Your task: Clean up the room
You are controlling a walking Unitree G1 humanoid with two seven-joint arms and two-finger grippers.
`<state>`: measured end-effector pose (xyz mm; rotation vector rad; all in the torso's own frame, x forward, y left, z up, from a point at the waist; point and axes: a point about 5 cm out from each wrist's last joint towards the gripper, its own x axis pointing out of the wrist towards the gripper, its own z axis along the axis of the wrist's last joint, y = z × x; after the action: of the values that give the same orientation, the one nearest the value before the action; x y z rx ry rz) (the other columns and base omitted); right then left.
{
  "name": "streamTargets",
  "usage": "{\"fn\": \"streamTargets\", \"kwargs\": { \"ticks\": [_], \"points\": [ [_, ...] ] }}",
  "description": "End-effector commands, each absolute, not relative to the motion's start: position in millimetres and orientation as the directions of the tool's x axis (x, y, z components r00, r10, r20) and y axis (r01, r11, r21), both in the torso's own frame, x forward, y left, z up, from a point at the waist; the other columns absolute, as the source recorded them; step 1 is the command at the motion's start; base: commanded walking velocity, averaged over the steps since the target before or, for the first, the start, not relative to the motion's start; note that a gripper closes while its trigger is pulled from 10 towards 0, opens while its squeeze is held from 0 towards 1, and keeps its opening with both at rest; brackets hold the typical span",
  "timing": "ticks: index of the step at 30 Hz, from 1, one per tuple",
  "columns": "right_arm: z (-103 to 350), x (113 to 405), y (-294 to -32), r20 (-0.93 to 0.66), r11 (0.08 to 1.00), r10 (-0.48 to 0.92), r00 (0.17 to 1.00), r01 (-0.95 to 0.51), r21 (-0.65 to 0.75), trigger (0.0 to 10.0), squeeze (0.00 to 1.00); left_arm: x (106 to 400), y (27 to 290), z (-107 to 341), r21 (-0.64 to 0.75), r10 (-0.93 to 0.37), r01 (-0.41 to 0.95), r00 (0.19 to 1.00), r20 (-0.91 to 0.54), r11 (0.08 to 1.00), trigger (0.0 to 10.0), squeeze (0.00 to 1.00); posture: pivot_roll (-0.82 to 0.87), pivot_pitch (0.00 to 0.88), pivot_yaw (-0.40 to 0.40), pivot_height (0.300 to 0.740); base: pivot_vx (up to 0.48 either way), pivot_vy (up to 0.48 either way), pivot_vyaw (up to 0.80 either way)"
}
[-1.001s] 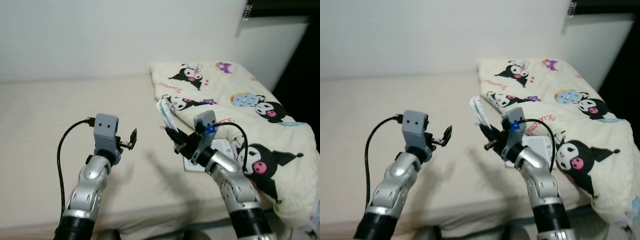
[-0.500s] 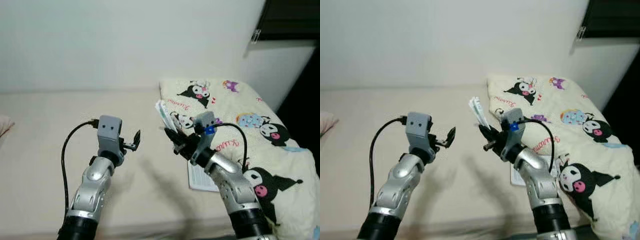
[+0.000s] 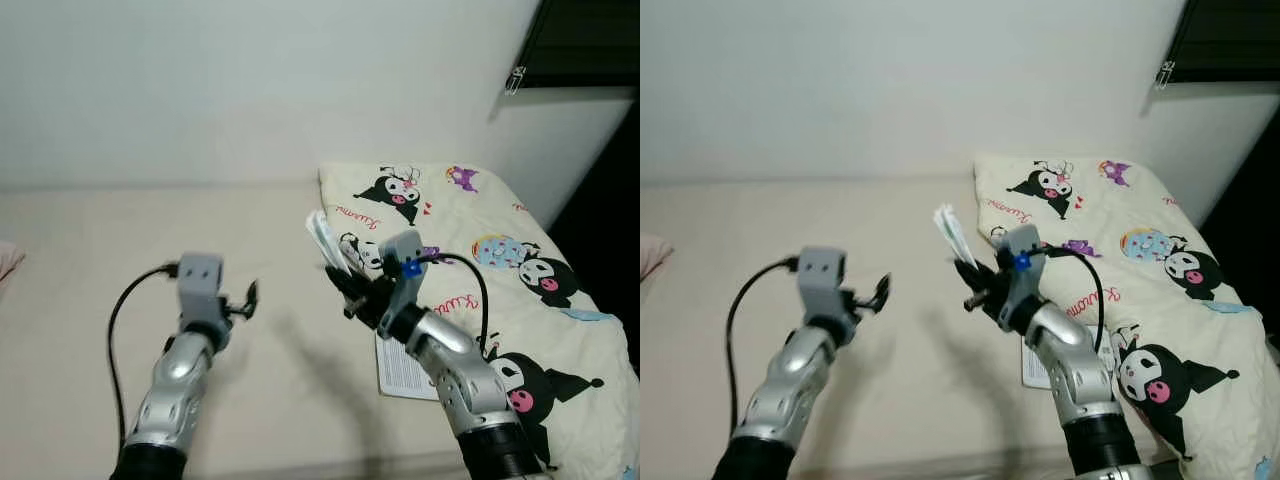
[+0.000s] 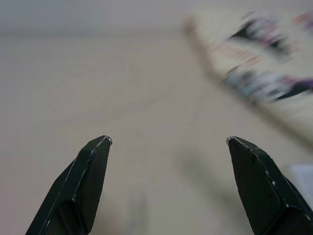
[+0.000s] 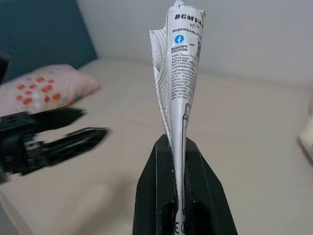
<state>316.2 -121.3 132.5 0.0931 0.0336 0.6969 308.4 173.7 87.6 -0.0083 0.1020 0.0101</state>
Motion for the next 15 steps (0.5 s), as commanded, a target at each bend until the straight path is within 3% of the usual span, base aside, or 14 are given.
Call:
{"fn": "streamTargets", "kwargs": {
  "ticks": [1,3,4,7,11,13,15],
  "points": [
    [106.6,315.8,-139.7,-0.098,0.822,0.568,0.817,-0.559,0.104,0.9,0.12,296.2,193.8,62.5,0.055,0.1,-0.092,0.978,-0.185,0.994,10.0,0.0,0.04,0.0,-0.027,0.74,0.0,0.0,0.0],
    [96.6,315.4,-145.8,-0.139,0.842,0.539,0.831,-0.528,0.109,0.9,0.12,291.9,200.0,54.7,0.074,0.126,-0.113,0.969,-0.213,0.991,10.0,0.0,0.04,0.0,-0.027,0.74,0.0,0.0,0.0],
    [78.6,312.4,-154.7,-0.212,0.867,0.498,0.841,-0.485,0.113,10.0,0.0,284.5,208.5,41.2,0.107,0.163,-0.139,0.951,-0.263,0.985,10.0,0.0,0.04,0.0,-0.027,0.74,0.0,0.0,0.0],
    [45.9,301.5,-169.2,-0.345,0.902,0.43,0.835,-0.415,0.12,10.0,0.0,268.9,221.5,16.6,0.161,0.219,-0.171,0.908,-0.358,0.972,10.0,0.0,0.05,0.0,-0.029,0.74,0.0,0.0,0.0],
    [-5.5,272.4,-195.1,-0.58,0.959,0.257,0.773,-0.278,0.055,10.0,0.0,231.8,236.3,-24.7,0.204,0.275,-0.196,0.813,-0.513,0.959,10.0,0.0,0.05,0.0,-0.03,0.74,0.0,0.0,0.8],
    [-5.5,272.4,-195.1,-0.58,0.959,0.257,0.773,-0.278,0.055,10.0,0.0,231.8,236.3,-24.7,0.204,0.275,-0.196,0.813,-0.513,0.959,10.0,0.0,0.05,0.0,-0.03,0.74,0.0,0.0,0.8],
    [-21.5,258.2,-203.4,-0.64,0.971,0.208,0.74,-0.237,0.042,10.0,0.0,198.5,247.3,-49.2,0.253,0.32,-0.206,0.729,-0.605,0.945,10.0,0.0,0.05,0.0,-0.026,0.74,0.0,0.0,0.8]
  ]
}}
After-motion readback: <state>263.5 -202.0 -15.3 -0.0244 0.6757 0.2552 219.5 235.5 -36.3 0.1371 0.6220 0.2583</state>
